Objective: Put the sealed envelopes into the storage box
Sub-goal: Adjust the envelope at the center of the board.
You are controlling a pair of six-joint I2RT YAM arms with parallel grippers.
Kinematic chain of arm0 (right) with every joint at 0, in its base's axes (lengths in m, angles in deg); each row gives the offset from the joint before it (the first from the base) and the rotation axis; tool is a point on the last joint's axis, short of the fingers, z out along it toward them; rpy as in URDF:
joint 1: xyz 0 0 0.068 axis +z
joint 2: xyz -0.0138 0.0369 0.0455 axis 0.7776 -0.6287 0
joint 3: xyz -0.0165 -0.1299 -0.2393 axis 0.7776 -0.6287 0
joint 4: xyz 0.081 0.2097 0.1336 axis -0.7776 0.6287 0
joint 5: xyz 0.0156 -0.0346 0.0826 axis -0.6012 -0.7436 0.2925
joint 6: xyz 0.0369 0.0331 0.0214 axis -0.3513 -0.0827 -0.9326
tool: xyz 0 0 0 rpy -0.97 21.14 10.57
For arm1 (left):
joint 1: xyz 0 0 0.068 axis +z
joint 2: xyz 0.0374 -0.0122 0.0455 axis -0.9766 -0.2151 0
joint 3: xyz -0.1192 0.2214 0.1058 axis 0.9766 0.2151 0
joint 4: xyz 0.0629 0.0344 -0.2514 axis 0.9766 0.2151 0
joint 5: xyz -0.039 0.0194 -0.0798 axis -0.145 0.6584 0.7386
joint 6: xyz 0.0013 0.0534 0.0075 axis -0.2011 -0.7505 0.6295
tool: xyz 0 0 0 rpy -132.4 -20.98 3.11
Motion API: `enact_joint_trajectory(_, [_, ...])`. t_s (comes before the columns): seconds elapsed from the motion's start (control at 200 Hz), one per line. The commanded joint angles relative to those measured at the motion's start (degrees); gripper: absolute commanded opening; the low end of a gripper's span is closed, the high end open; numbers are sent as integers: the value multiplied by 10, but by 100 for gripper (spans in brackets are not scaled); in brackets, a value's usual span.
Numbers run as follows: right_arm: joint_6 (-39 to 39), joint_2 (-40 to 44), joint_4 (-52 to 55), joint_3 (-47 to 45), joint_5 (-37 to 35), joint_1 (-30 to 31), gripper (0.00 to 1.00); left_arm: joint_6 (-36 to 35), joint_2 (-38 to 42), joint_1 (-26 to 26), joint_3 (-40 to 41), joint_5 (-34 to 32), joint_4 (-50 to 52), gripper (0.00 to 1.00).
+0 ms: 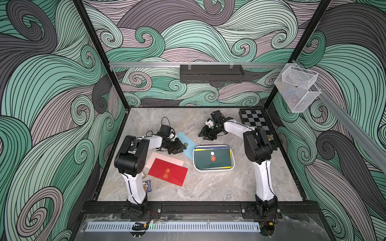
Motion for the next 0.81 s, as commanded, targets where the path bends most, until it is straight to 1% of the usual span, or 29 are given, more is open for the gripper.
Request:
enact_joint_trajectory(0.0, [9, 40, 4, -12, -5, -10, 50, 30, -49, -4, -38, -31, -9, 35])
enact_joint_trajectory(0.135, [13, 55, 4, -28, -9, -17, 50, 63, -103, -4, -99, -44, -24, 35])
enact_joint_trajectory(0.27, [15, 64, 5, -42, -17, -23, 50, 99, -157, -6, -159, -29, -42, 35])
enact_joint_trajectory(0.38, [22, 65, 6, -51, -24, -23, 50, 103, -175, -9, -186, -16, -45, 35])
enact_joint_trajectory(0.5, [25, 34, 13, -37, -20, -23, 50, 78, -163, -2, -193, -24, -19, 36])
enact_joint_trajectory(0.595, [24, 5, 26, -11, -19, -20, 49, 64, -135, 7, -177, -30, -13, 37])
enact_joint_trajectory(0.71, [29, -18, 30, 4, -28, -5, 49, 29, -98, 13, -167, -54, 31, 38])
enact_joint_trajectory(0.801, [27, -36, 32, 11, -30, 2, 49, 18, -68, 16, -135, -59, 34, 38])
